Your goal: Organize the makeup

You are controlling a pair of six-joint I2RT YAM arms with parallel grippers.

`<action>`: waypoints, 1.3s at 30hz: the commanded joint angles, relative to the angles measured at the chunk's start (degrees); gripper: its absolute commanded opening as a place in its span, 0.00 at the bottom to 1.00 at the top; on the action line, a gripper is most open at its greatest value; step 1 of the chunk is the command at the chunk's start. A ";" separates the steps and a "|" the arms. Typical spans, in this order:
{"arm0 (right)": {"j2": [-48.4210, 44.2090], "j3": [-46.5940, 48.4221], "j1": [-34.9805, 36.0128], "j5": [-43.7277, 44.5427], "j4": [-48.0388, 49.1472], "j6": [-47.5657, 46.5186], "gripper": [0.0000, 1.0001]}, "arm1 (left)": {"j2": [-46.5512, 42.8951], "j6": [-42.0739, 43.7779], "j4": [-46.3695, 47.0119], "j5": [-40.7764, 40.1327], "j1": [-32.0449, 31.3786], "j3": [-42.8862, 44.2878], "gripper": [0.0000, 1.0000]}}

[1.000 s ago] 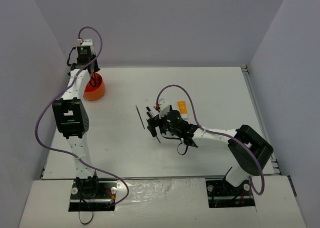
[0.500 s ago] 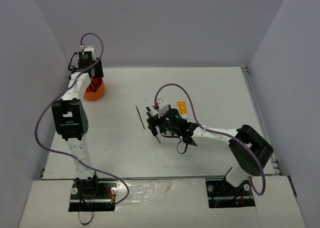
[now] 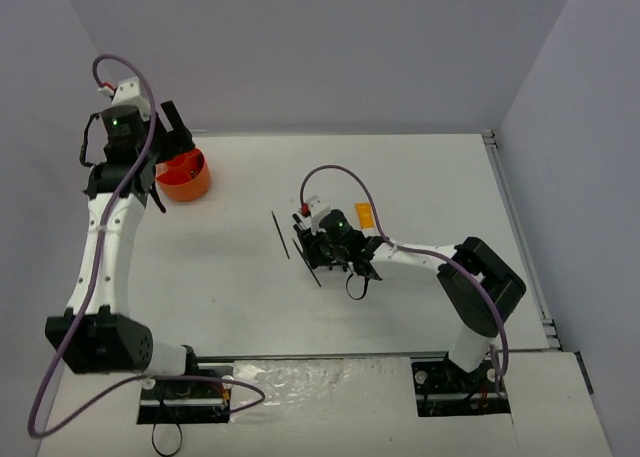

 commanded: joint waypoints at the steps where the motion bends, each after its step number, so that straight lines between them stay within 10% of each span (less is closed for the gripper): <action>1: 1.28 3.28 -0.61 -0.05 -0.67 0.75 0.42 | -11.49 -2.99 -1.52 5.00 -1.77 -9.42 0.81; 16: 7.08 6.51 -1.14 2.96 -1.14 -1.34 0.35 | -31.10 -1.01 -1.99 10.05 -4.54 -35.60 0.85; 39: 1.04 4.32 -1.22 2.15 5.67 -3.67 0.00 | -26.97 -10.44 5.51 18.40 -5.34 -36.45 0.85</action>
